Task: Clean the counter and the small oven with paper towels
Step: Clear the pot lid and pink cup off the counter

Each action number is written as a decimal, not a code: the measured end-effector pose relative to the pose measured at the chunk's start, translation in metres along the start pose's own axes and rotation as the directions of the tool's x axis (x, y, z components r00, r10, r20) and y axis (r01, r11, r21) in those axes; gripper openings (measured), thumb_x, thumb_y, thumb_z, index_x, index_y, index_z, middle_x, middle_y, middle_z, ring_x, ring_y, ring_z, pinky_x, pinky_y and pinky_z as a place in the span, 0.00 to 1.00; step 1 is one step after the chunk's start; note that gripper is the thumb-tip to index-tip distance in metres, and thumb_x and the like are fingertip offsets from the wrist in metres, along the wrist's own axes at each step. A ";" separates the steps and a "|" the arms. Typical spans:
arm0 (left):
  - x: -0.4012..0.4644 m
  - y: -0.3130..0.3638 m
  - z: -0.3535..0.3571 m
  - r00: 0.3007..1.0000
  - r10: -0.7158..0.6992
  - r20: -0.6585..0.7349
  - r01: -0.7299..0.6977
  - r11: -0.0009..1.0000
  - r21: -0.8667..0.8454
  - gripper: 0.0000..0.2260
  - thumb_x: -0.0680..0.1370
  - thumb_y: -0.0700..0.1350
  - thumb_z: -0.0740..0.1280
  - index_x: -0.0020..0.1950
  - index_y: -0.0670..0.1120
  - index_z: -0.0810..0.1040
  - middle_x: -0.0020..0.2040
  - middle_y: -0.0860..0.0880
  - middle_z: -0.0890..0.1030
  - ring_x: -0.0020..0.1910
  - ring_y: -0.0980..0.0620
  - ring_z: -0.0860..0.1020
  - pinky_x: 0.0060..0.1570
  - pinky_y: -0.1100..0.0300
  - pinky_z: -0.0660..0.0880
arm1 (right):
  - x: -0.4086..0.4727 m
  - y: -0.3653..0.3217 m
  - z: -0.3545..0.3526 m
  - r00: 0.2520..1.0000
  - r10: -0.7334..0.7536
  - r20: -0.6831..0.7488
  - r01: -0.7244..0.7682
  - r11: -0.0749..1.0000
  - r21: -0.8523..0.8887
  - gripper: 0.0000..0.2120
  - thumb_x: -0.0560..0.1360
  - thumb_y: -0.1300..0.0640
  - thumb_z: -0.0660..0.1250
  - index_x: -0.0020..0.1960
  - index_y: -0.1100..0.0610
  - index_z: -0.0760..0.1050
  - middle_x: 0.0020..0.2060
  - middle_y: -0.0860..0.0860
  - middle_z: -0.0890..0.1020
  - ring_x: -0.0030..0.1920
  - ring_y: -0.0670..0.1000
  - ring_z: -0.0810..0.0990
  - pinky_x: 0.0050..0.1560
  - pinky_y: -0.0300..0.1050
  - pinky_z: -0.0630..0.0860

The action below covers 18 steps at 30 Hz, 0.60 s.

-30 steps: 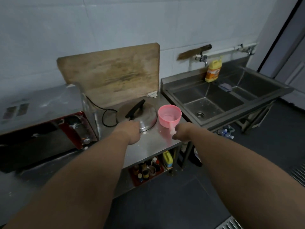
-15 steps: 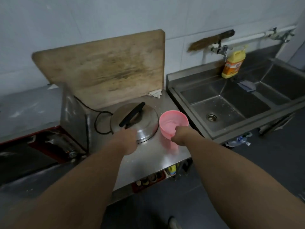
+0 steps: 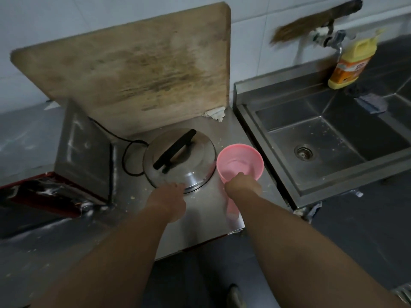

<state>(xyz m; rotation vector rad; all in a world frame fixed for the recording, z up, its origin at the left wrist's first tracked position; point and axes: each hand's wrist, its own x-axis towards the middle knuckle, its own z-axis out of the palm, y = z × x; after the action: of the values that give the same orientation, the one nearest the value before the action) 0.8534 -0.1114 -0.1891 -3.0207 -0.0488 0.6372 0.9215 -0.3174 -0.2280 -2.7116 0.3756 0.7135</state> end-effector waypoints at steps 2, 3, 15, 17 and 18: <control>0.000 0.001 0.001 1.000 -0.011 0.006 0.011 1.000 -0.004 0.16 0.80 0.47 0.60 0.68 0.49 0.69 0.66 0.47 0.74 0.66 0.44 0.72 0.60 0.50 0.71 | 0.002 0.001 0.008 1.000 0.019 0.016 -0.019 1.000 -0.004 0.18 0.77 0.49 0.63 0.63 0.56 0.72 0.57 0.54 0.80 0.57 0.57 0.80 0.49 0.46 0.73; 0.000 0.001 0.001 1.000 -0.011 0.006 0.011 1.000 -0.004 0.16 0.80 0.47 0.60 0.68 0.49 0.69 0.67 0.47 0.74 0.66 0.43 0.72 0.60 0.50 0.71 | 0.001 0.002 0.012 0.999 0.028 0.023 -0.027 1.000 -0.005 0.18 0.77 0.49 0.63 0.63 0.55 0.72 0.58 0.54 0.80 0.57 0.57 0.80 0.50 0.47 0.73; -0.031 -0.039 -0.015 0.986 0.070 -0.148 -0.074 0.997 -0.024 0.15 0.79 0.48 0.60 0.65 0.47 0.70 0.64 0.44 0.76 0.63 0.42 0.74 0.57 0.48 0.73 | -0.043 -0.003 -0.001 0.991 0.007 -0.136 -0.008 1.000 -0.007 0.11 0.74 0.51 0.63 0.52 0.55 0.77 0.41 0.53 0.80 0.42 0.57 0.82 0.44 0.45 0.78; -0.048 -0.052 -0.014 0.974 0.088 -0.209 -0.095 0.995 -0.024 0.16 0.79 0.48 0.61 0.65 0.47 0.71 0.62 0.43 0.77 0.61 0.42 0.75 0.56 0.48 0.73 | -0.063 -0.013 -0.002 0.986 -0.005 -0.165 0.005 1.000 -0.004 0.11 0.73 0.51 0.64 0.51 0.55 0.76 0.41 0.53 0.81 0.43 0.58 0.83 0.46 0.47 0.80; -0.060 -0.062 -0.012 0.968 0.089 -0.237 -0.101 0.994 -0.039 0.16 0.79 0.48 0.61 0.65 0.47 0.71 0.61 0.44 0.77 0.60 0.42 0.75 0.55 0.48 0.73 | -0.076 -0.021 0.001 0.984 -0.011 -0.178 0.011 1.000 -0.002 0.11 0.73 0.51 0.64 0.52 0.55 0.76 0.42 0.54 0.82 0.43 0.58 0.83 0.46 0.48 0.80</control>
<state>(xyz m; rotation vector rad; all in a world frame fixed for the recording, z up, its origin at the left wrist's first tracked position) 0.8023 -0.0527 -0.1501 -3.1393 0.0916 0.2834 0.8637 -0.2849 -0.1852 -2.7844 0.4010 0.4684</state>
